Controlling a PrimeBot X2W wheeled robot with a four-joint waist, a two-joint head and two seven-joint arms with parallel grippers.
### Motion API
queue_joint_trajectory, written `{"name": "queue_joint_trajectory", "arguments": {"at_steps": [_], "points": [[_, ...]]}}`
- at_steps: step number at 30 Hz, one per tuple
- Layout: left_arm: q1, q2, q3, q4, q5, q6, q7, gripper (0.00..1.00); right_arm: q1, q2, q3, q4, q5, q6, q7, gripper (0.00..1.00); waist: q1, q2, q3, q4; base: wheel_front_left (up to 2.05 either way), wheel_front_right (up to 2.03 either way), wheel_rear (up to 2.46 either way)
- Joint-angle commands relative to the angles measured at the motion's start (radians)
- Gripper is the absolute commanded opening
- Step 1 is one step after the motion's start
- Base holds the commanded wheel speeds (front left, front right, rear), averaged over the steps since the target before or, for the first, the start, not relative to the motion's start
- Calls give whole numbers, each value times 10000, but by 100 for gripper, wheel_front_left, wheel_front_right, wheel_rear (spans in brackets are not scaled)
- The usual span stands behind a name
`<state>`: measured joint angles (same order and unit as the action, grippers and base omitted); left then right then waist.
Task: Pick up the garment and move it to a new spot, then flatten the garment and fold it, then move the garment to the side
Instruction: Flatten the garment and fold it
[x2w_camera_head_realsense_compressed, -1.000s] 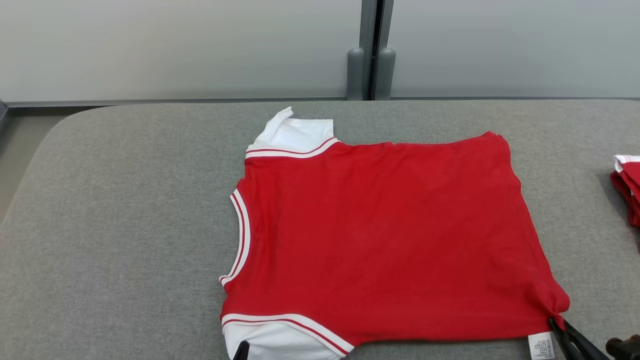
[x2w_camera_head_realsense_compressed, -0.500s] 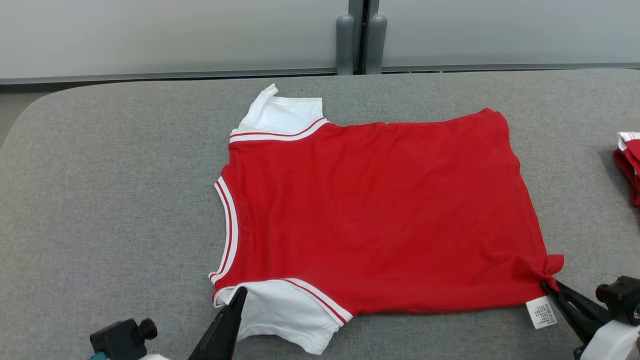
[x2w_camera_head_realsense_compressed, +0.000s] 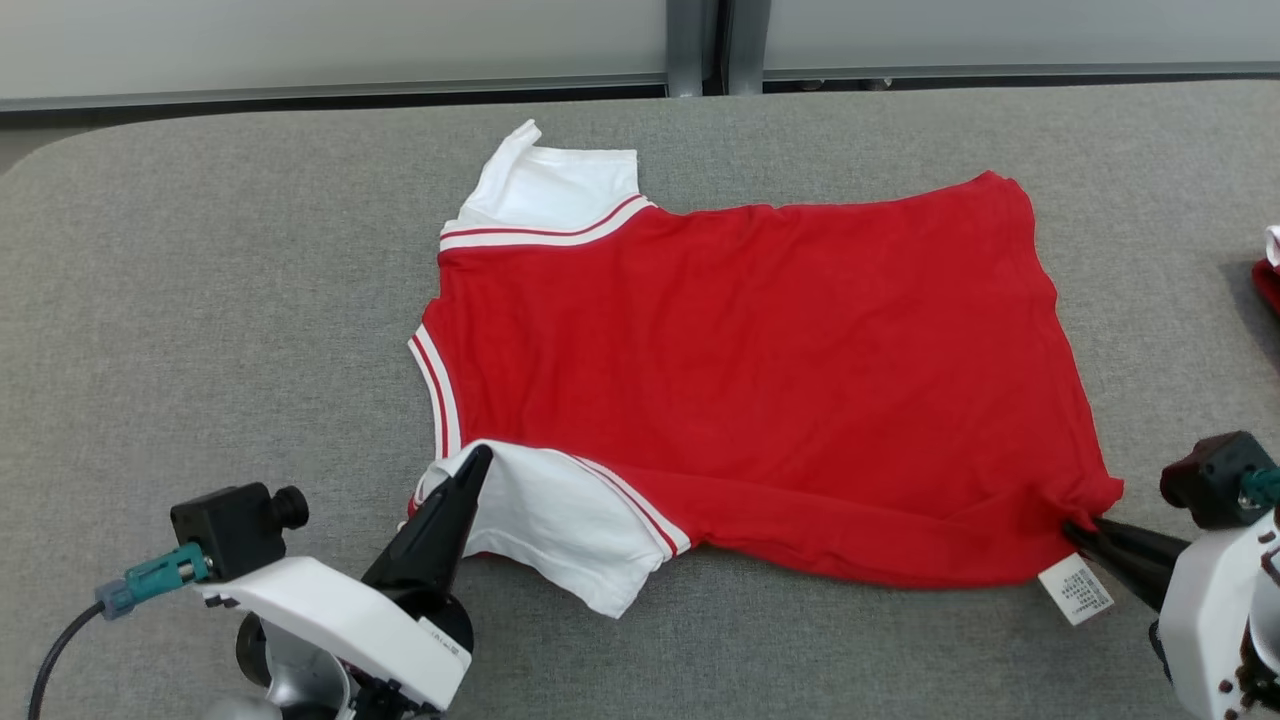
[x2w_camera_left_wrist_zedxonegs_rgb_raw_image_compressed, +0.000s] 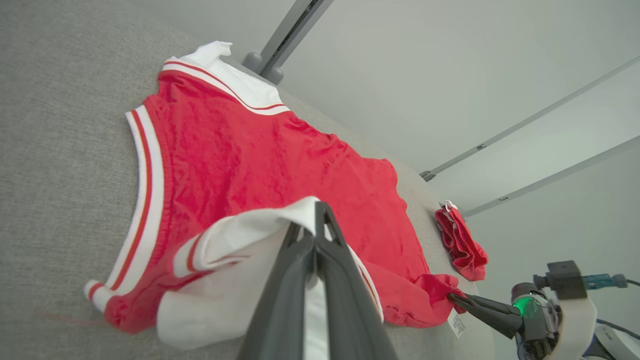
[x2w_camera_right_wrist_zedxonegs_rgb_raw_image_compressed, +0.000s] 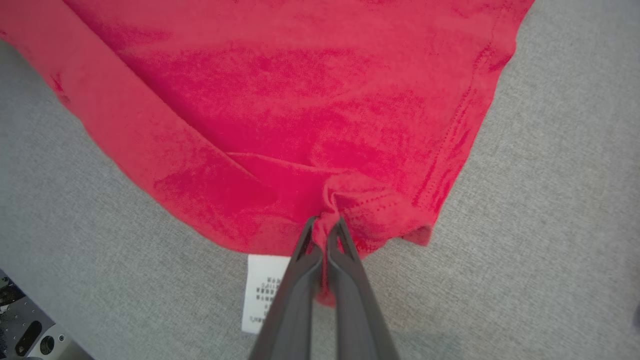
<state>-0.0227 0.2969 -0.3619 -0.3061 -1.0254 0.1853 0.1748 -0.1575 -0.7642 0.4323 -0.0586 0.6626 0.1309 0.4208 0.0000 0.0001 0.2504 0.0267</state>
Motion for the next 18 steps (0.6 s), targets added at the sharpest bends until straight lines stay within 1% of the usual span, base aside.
{"name": "queue_joint_trajectory", "arguments": {"at_steps": [1, 2, 3, 10, 18], "points": [[-330, 86, 83, 116, -7, -27, 68, 0, -299, -250, 3, -128, 209, -3, 527, 0, 0, -1, 81, -43, 0, 0, 0], [-441, 105, 90, 170, -5, -34, 101, 0, -448, -372, 28, -196, 335, -3, 843, 0, 0, -1, 113, -47, 0, 0, 0], [-441, 105, 90, 170, -5, -34, 101, 0, -448, -372, 28, -196, 335, -3, 843, 0, 0, -1, 113, -47, 0, 0, 0], [-1068, 157, 92, 532, -98, -142, 383, 0, -1327, -709, 47, -399, 1039, -3, 2501, 0, 0, -1, 336, 55, 0, 0, 0], [-1686, 173, -84, 944, -132, -197, 790, 0, -2264, -486, 234, -83, 1328, -3, 3671, 0, 0, -1, 663, 231, 0, 0, 0]]}}
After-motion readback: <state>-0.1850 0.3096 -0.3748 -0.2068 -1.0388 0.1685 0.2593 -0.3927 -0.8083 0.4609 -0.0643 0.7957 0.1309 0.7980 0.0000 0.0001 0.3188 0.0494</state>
